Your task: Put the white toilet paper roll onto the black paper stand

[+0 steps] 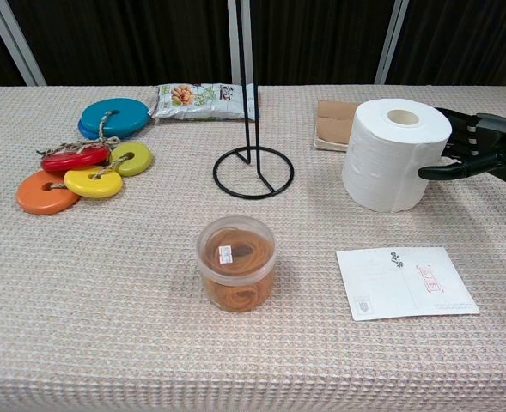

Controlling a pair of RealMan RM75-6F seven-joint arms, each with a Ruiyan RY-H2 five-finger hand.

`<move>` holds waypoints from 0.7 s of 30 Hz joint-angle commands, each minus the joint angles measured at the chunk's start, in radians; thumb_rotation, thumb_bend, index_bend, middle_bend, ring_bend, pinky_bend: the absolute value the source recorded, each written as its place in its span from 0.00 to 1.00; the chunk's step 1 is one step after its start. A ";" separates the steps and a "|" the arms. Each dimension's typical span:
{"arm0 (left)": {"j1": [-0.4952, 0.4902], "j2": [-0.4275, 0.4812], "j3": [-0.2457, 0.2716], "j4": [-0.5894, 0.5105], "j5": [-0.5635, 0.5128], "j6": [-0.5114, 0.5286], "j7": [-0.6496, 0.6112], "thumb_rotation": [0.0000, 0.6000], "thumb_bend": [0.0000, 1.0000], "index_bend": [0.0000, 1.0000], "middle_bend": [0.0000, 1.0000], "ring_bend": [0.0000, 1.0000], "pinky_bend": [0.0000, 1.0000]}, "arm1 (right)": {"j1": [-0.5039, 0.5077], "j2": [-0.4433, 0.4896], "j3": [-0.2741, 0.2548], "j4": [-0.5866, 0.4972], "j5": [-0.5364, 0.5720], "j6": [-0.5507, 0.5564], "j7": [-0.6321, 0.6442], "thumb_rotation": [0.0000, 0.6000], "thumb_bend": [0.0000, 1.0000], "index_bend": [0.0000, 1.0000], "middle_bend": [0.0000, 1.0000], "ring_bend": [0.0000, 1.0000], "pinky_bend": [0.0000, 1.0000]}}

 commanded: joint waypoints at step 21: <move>0.000 0.008 0.004 -0.006 0.006 -0.003 -0.011 0.19 0.01 0.07 0.03 0.05 0.22 | -0.004 -0.050 0.052 0.037 0.047 0.026 -0.059 1.00 0.14 0.46 0.44 0.44 0.49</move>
